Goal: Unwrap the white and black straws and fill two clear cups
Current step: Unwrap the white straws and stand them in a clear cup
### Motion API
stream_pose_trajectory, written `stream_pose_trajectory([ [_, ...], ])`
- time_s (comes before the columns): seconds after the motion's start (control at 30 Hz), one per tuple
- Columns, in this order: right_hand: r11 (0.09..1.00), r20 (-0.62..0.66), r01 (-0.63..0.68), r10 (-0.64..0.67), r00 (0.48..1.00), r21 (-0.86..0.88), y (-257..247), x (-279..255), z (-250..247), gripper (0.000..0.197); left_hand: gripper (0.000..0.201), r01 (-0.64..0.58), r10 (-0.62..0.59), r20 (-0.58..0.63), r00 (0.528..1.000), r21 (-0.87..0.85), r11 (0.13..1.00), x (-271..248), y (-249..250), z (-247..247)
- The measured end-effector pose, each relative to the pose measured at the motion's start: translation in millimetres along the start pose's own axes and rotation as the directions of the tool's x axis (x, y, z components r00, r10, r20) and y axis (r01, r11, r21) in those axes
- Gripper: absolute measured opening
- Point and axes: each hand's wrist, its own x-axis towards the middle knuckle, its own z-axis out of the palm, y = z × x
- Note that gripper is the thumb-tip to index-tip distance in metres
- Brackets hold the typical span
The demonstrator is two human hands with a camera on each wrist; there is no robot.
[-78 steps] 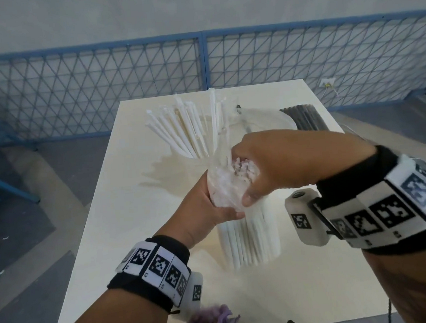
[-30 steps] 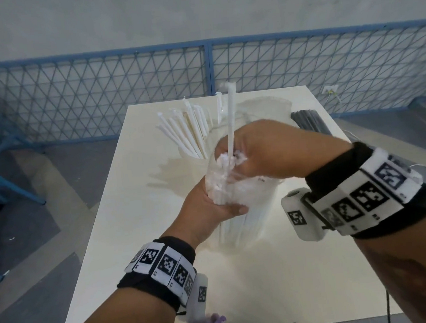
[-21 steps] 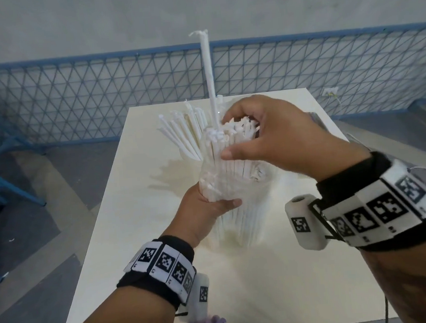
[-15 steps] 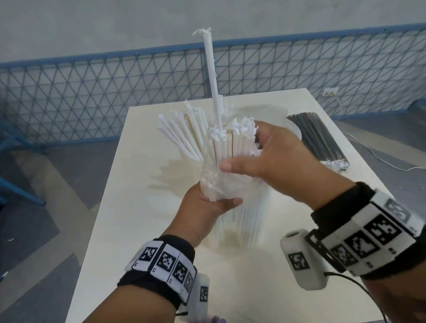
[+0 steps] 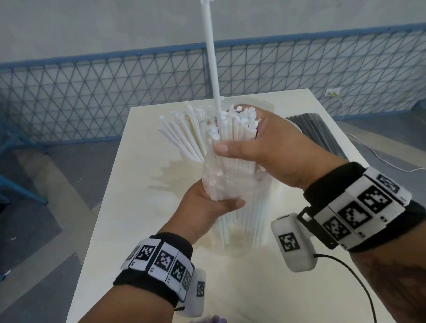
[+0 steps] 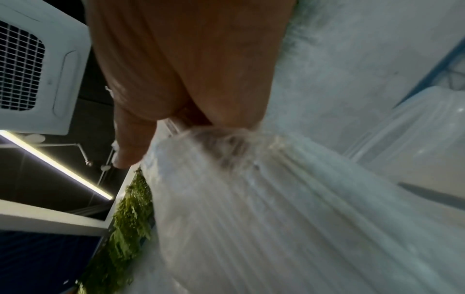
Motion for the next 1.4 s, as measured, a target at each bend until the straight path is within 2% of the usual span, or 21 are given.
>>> stream_pose_trajectory([
  [0.1,0.99,-0.066,0.136,-0.134,0.989,0.025,-2.6,4.5,4.5,0.055,0.037,0.031,-0.032,0.03,0.999,0.055,0.998,2.3,1.1,-0.3],
  [0.17,0.97,-0.147,0.242,-0.242,0.959,-0.02,-4.6,7.5,8.0,0.056,0.034,0.047,-0.049,0.024,0.999,0.078,0.996,4.2,0.8,0.0],
  [0.3,0.914,-0.265,0.404,-0.399,0.878,-0.039,-11.9,11.5,15.6,0.025,0.03,0.032,-0.032,0.003,0.999,0.103,0.994,4.5,2.4,2.2],
  [0.37,0.909,-0.312,0.415,-0.408,0.858,-0.048,-13.9,13.1,15.3,0.014,0.028,0.021,-0.021,-0.004,1.0,0.112,0.994,4.8,3.1,2.5],
  [0.43,0.917,-0.336,0.377,-0.399,0.853,-0.13,-10.5,14.5,12.0,0.013,0.03,0.02,-0.019,-0.013,1.0,0.109,0.994,5.6,1.8,2.5],
  [0.53,0.902,-0.27,0.243,-0.349,0.897,-0.356,-2.0,13.4,5.5,0.02,0.037,0.031,-0.028,-0.033,0.999,0.094,0.995,6.5,-2.4,2.0],
  [0.6,0.894,-0.212,0.241,-0.336,0.918,-0.378,-10.5,11.3,1.2,0.026,0.033,0.036,-0.033,-0.043,0.999,0.068,0.997,7.1,-4.5,1.3],
  [0.63,0.884,-0.206,0.291,-0.382,0.901,-0.366,-19.4,10.7,-1.1,0.03,0.03,0.038,-0.036,-0.046,0.998,0.053,0.998,6.8,-4.4,1.3],
  [0.73,0.794,-0.215,0.481,-0.578,0.788,-0.371,-47.2,19.2,-7.0,0.054,0.027,0.052,-0.05,-0.051,0.997,0.024,0.998,8.2,-3.0,2.0],
  [0.77,0.755,-0.186,0.509,-0.618,0.764,-0.414,-52.2,23.7,-6.4,0.054,0.026,0.055,-0.053,-0.051,0.997,0.028,0.998,8.5,-2.1,2.6],
  [0.87,0.647,-0.075,0.535,-0.672,0.736,-0.544,-46.2,34.1,-1.4,0.032,0.027,0.048,-0.047,-0.047,0.998,0.029,0.998,9.6,-2.1,4.4],
  [0.93,0.592,-0.061,0.519,-0.693,0.718,-0.616,-31.3,34.7,-4.2,0.023,0.03,0.046,-0.045,-0.052,0.998,0.017,0.999,10.0,-2.6,4.4],
  [1.07,0.515,0.032,0.405,-0.588,0.808,-0.756,-9.0,16.8,-5.8,0.027,0.029,0.036,-0.034,-0.053,0.998,0.038,0.999,10.5,-2.1,4.1],
  [1.13,0.542,0.031,0.387,-0.553,0.833,-0.746,-8.0,5.6,-6.1,0.034,0.028,0.034,-0.032,-0.053,0.998,0.043,0.998,10.3,-2.4,3.3],
  [1.17,0.577,-0.024,0.376,-0.566,0.824,-0.725,-8.6,0.5,-5.6,0.039,0.029,0.033,-0.03,-0.052,0.998,0.045,0.998,10.6,-3.1,2.3],
  [1.23,0.67,-0.241,0.337,-0.615,0.751,-0.662,-8.1,-9.8,-2.4,0.046,0.031,0.029,-0.027,-0.053,0.998,0.041,0.999,10.3,-4.4,0.7],
  [1.27,0.743,-0.359,0.278,-0.57,0.738,-0.609,-7.4,-14.3,0.8,0.051,0.031,0.029,-0.027,-0.062,0.998,0.037,0.999,10.2,-4.8,-0.3],
  [1.3,0.819,-0.431,0.176,-0.454,0.78,-0.546,-7.8,-17.1,5.1,0.058,0.029,0.031,-0.029,-0.071,0.997,0.037,0.999,10.6,-5.1,-0.9],
  [1.33,0.867,-0.44,0.03,-0.283,0.852,-0.498,-7.7,-17.2,10.3,0.067,0.025,0.033,-0.029,-0.078,0.997,0.042,0.999,11.3,-6.0,-1.0],
  [1.37,0.874,-0.407,-0.1,-0.118,0.906,-0.476,-5.4,-15.6,14.6,0.074,0.021,0.034,-0.029,-0.082,0.996,0.055,0.998,11.8,-6.7,-0.2],
  [1.4,0.866,-0.366,-0.179,-0.005,0.931,-0.467,-1.9,-12.4,18.2,0.077,0.02,0.04,-0.034,-0.086,0.996,0.067,0.997,11.5,-6.3,0.8],
])
